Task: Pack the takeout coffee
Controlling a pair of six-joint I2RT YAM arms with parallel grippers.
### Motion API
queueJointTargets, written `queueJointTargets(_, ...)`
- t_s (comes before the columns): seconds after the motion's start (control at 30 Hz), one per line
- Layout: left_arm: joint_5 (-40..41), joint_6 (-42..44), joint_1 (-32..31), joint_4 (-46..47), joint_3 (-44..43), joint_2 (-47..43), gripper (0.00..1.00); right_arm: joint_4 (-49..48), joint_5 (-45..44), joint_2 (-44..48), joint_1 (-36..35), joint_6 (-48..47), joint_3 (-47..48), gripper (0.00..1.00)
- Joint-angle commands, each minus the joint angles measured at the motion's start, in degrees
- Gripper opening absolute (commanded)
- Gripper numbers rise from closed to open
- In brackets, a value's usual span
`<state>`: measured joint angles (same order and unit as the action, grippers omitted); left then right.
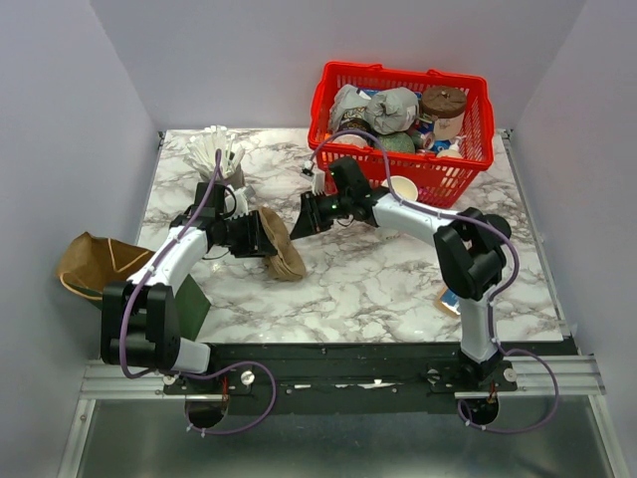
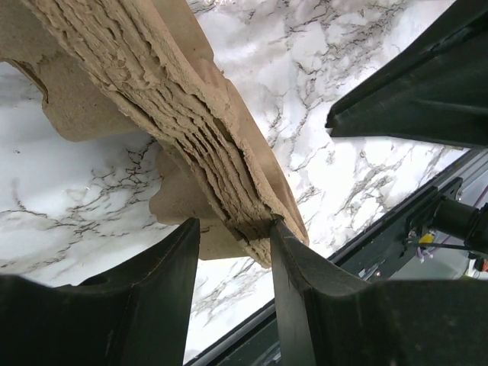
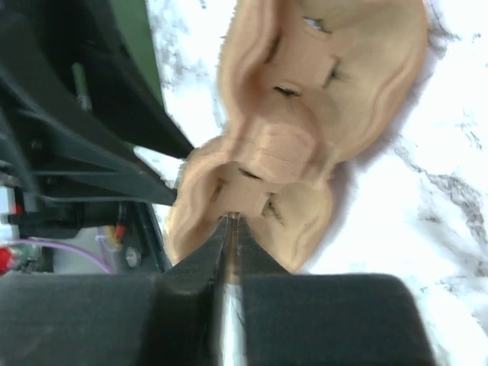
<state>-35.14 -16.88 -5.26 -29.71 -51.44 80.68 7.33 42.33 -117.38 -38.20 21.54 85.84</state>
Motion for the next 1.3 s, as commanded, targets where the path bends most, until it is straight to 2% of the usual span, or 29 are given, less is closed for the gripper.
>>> queueJointTargets(0.0, 8.8, 3.2, 0.6, -4.1, 1.3, 2.1, 0.48, -0.7, 4.1, 2.2, -1.8, -1.8, -0.2, 0.46)
queueJointTargets(0.07, 8.6, 3.2, 0.5, -3.9, 1.3, 2.4, 0.48, -1.3, 6.5, 1.6, -2.6, -1.3, -0.1, 0.56)
queueJointTargets(0.1, 8.5, 3.3, 0.5, -3.9, 1.2, 2.5, 0.48, -2.4, 7.2, 1.1, -2.7, -0.3, -0.4, 0.57)
queueJointTargets(0.43, 8.7, 3.6, 0.5, -4.1, 0.6, 2.9, 0.48, -2.0, 9.6, -1.9, -4.2, -0.2, 1.1, 0.58)
queueJointTargets(0.63, 8.9, 3.8, 0.6, -4.2, 0.4, 3.0, 0.48, -0.9, 8.4, -3.3, -4.3, 0.1, 1.3, 0.55)
queueJointTargets(0.87, 8.9, 4.1, 0.6, -4.4, 0.4, 3.4, 0.48, -1.1, 9.1, -4.2, -4.3, 0.0, 2.1, 0.46)
queueJointTargets(1.07, 8.9, 4.0, 0.6, -4.1, 0.4, 3.5, 0.48, -1.9, 10.5, -4.2, -4.3, 0.1, 2.3, 0.50)
queueJointTargets(1.27, 8.9, 3.9, 0.6, -3.9, 0.8, 3.3, 0.48, -1.9, 9.9, -5.0, -4.3, 0.6, 2.4, 0.43)
